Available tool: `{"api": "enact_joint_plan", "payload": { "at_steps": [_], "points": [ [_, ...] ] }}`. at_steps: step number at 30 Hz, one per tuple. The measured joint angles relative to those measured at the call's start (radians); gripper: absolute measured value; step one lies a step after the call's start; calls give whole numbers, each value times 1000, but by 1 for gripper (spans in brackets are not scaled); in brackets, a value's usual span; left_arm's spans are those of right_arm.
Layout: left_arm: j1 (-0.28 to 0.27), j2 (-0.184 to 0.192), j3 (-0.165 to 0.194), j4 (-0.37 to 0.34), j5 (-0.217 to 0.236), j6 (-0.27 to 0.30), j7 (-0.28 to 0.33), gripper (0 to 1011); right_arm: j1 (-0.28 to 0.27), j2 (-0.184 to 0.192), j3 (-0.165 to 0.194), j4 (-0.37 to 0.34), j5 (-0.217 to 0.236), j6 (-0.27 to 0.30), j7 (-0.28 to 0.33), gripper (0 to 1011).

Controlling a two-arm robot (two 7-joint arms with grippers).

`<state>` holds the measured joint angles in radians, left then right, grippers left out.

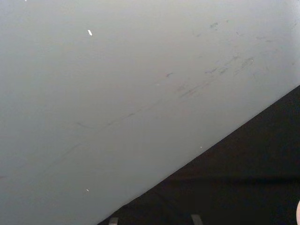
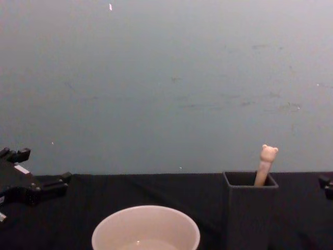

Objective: Pick up the stirring spoon with one hand, stir inside the cup, then place it back in its original position.

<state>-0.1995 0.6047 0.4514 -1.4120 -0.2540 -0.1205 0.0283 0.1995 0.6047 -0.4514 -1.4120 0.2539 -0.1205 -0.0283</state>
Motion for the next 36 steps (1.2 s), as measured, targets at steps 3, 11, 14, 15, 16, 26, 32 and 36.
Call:
{"api": "enact_joint_plan", "payload": {
  "at_steps": [3,11,14,15,16,26,32,36],
  "points": [
    [0,0,0,0,0,0,0,1001,0,0,0,0,0,0,0,1002],
    [0,0,0,0,0,0,0,1001,-16,-3,24,-20,32,-3,46,1002],
    [0,0,0,0,0,0,0,1001,-34,-2,42,-45,74,-4,85,1002],
    [0,0,0,0,0,0,0,1001,-39,-1,47,-52,87,-5,97,1002],
    [0,0,0,0,0,0,0,1001,-50,1,58,-67,110,-7,119,1002],
    [0,0,0,0,0,0,0,1002,-105,15,117,-142,288,-3,292,1002],
    [0,0,0,0,0,0,0,1001,-114,16,129,-160,366,23,401,1002],
    [0,0,0,0,0,0,0,1002,-96,2,114,-146,370,28,460,1002]
  ]
}}
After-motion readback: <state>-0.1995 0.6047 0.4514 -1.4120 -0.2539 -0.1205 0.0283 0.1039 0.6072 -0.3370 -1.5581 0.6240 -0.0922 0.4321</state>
